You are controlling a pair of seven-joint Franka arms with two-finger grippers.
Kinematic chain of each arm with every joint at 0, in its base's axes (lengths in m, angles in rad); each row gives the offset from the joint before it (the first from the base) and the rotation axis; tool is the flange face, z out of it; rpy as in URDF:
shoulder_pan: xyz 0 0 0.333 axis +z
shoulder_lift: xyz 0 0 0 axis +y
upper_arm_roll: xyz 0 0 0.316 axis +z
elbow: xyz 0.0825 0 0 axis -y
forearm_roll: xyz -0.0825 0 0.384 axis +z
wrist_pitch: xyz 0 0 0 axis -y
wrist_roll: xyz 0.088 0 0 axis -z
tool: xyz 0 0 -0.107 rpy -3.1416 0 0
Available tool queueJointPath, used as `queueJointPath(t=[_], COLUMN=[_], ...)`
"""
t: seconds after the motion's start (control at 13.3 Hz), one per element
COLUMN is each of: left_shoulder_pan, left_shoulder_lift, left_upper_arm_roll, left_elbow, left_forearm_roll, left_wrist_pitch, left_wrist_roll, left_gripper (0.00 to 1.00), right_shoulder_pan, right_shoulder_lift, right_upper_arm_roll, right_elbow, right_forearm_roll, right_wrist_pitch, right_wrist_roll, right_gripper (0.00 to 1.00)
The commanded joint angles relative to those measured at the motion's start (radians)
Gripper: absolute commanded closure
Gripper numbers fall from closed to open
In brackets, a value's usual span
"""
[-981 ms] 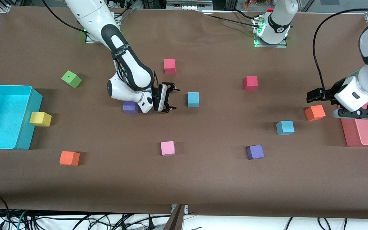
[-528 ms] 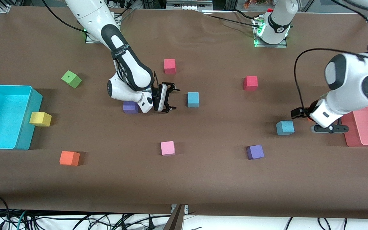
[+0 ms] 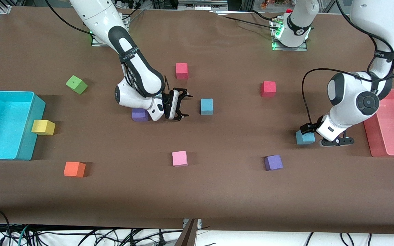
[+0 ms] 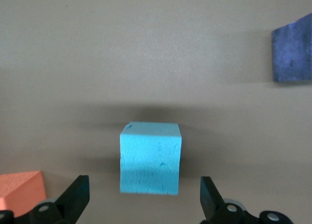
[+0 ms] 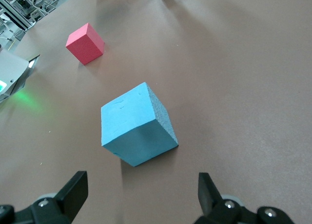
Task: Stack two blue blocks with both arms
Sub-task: 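Reach the left gripper to the cyan cube near the pink bin, then grasp the second cyan cube with the left gripper and lift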
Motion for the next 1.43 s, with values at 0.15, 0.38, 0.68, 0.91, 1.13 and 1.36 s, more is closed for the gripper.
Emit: queueJointPath(t=[0.15, 0.38, 0.68, 0.91, 1.13, 1.36], left_shoulder_pan=[-0.004, -0.004, -0.004, -0.01, -0.019, -0.087], left_shoulder_lift=[0.073, 0.084, 0.092, 0.086, -0.001, -0.143], left_upper_arm_roll=[0.002, 0.002, 0.003, 0.003, 0.002, -0.002], left_elbow=[-0.006, -0.004, -0.006, -0.007, -0.007, 0.016], left_forearm_roll=[-0.006, -0.006, 0.001, 0.006, 0.011, -0.003], left_wrist_pitch=[0.124, 0.126, 0.124, 0.121, 0.049, -0.136], left_wrist_roll=[-0.014, -0.014, -0.002, 0.0, -0.005, -0.028], left_gripper=[0.0, 0.0, 0.53, 0.78, 0.92, 0.99], right_shoulder_pan=[-0.008, -0.008, -0.008, -0.008, -0.008, -0.008], right_shoulder_lift=[-0.006, -0.006, -0.006, -0.006, -0.006, -0.006], right_upper_arm_roll=[0.005, 0.005, 0.005, 0.005, 0.005, 0.005], right_elbow=[-0.008, -0.008, -0.008, -0.008, -0.009, -0.011], right_forearm_roll=[0.014, 0.012, 0.014, 0.012, 0.012, 0.012], right_wrist_pitch=[-0.01, -0.01, -0.01, -0.01, -0.011, -0.01], right_wrist_roll=[-0.023, -0.023, -0.023, -0.024, -0.026, -0.027], right_gripper=[0.0, 0.0, 0.0, 0.0, 0.0, 0.0])
